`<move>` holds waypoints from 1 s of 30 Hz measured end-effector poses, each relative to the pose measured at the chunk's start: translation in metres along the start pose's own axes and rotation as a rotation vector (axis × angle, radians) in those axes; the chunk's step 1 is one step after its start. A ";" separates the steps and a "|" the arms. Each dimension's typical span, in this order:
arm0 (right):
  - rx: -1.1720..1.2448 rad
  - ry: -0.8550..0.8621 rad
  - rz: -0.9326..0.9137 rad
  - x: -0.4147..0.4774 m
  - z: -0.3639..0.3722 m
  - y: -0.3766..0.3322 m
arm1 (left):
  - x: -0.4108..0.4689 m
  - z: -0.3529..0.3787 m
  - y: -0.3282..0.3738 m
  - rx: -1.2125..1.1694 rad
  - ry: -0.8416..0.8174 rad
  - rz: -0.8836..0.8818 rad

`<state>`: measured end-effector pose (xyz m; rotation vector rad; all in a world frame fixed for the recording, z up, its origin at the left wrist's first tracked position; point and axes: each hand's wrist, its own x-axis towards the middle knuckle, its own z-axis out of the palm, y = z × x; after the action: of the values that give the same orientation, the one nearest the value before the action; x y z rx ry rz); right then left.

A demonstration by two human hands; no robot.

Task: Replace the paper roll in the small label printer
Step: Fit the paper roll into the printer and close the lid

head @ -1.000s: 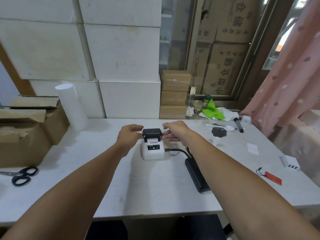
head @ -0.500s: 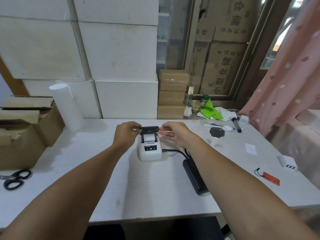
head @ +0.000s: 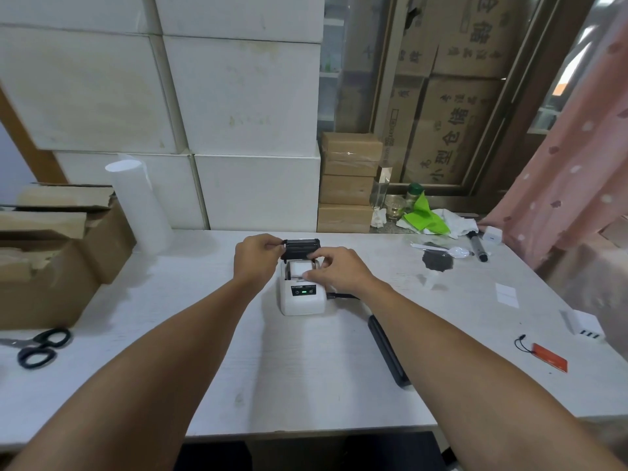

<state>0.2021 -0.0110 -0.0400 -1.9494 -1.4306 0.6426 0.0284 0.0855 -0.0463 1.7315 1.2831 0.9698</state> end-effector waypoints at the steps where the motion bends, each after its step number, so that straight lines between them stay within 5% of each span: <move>1: 0.001 -0.002 -0.004 0.001 0.001 0.001 | 0.001 -0.001 -0.001 0.000 -0.001 0.000; 20: -0.076 0.124 -0.013 0.012 0.016 0.005 | 0.001 0.001 -0.004 0.009 0.007 0.007; 30: 0.055 -0.045 -0.070 0.005 -0.002 0.004 | 0.000 0.003 -0.005 0.028 0.013 0.017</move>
<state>0.2077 -0.0071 -0.0417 -1.8447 -1.4856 0.6902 0.0287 0.0859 -0.0522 1.7628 1.2977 0.9781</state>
